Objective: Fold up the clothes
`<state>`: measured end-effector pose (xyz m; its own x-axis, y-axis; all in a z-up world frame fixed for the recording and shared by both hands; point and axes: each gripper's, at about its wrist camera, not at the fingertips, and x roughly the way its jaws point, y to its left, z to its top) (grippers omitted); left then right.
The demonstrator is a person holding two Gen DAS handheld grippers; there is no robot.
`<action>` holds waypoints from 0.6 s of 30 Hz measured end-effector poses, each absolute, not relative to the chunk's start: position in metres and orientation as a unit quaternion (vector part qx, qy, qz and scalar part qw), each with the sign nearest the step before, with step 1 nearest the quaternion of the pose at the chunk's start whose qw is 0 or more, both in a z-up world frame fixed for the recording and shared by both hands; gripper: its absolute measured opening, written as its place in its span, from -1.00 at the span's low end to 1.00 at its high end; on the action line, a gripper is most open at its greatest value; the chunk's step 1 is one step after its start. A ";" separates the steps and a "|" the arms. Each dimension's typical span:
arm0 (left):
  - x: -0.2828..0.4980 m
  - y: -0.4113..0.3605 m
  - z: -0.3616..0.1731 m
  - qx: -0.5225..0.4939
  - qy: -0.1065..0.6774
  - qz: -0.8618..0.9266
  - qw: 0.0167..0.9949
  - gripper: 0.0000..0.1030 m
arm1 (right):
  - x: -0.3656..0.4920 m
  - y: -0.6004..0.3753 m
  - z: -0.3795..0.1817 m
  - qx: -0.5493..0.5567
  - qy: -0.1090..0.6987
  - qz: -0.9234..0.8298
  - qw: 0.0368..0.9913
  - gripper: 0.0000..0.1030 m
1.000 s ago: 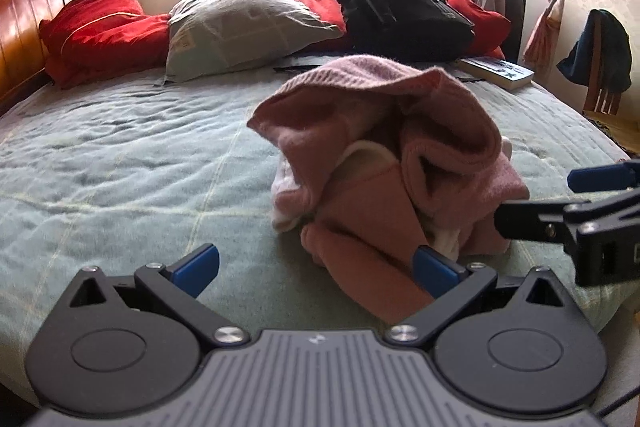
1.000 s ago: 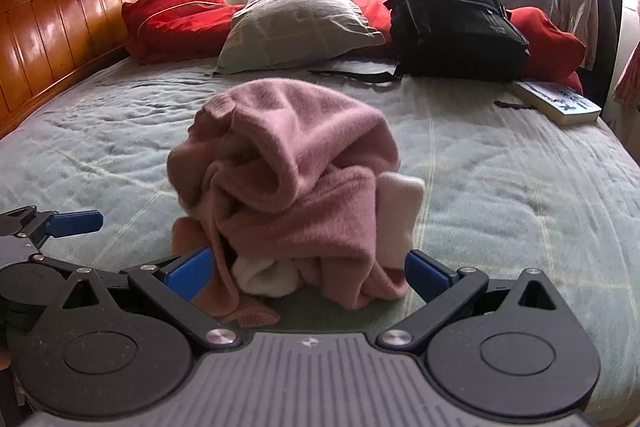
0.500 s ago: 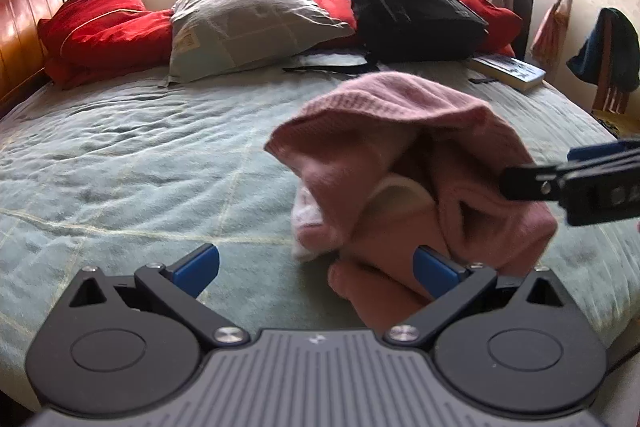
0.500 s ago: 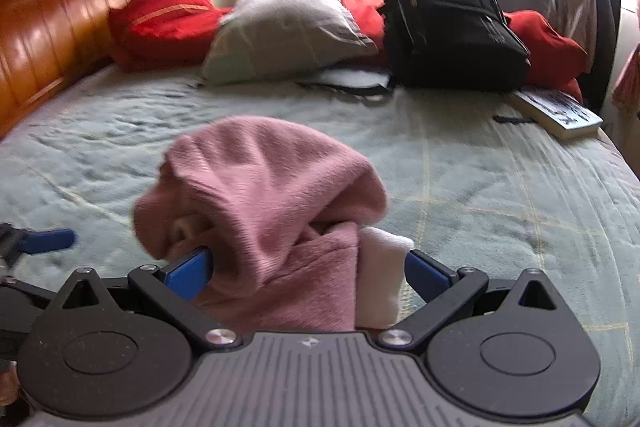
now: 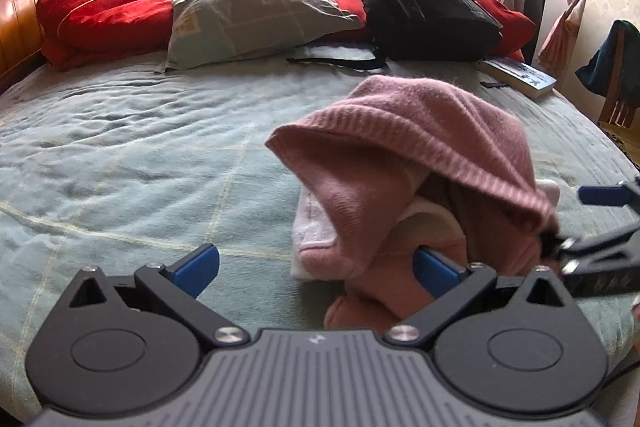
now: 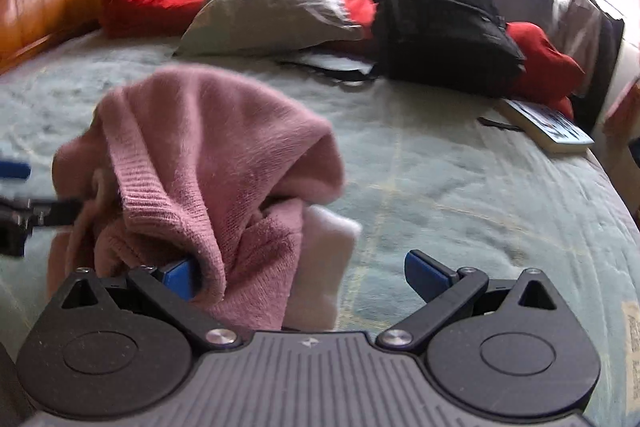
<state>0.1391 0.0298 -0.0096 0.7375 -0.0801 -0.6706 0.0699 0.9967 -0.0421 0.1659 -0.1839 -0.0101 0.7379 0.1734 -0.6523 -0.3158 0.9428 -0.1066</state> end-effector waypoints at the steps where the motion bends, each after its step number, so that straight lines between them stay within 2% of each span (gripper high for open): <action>1: 0.139 0.030 -0.010 -0.007 0.360 -0.040 0.932 0.99 | 0.167 -0.183 -0.013 -0.106 0.339 0.138 0.925 1.00; 6: 0.138 0.032 -0.009 -0.007 0.361 -0.039 0.932 0.99 | 0.179 -0.191 -0.016 -0.063 0.384 0.163 0.907 1.00; 13: 0.138 0.036 -0.005 0.002 0.353 -0.036 0.935 0.99 | 0.164 -0.188 0.010 -0.118 0.314 0.131 0.933 1.00; 18: 0.143 0.040 0.002 0.010 0.340 -0.037 0.940 0.99 | 0.177 -0.201 0.024 -0.124 0.295 0.099 0.942 1.00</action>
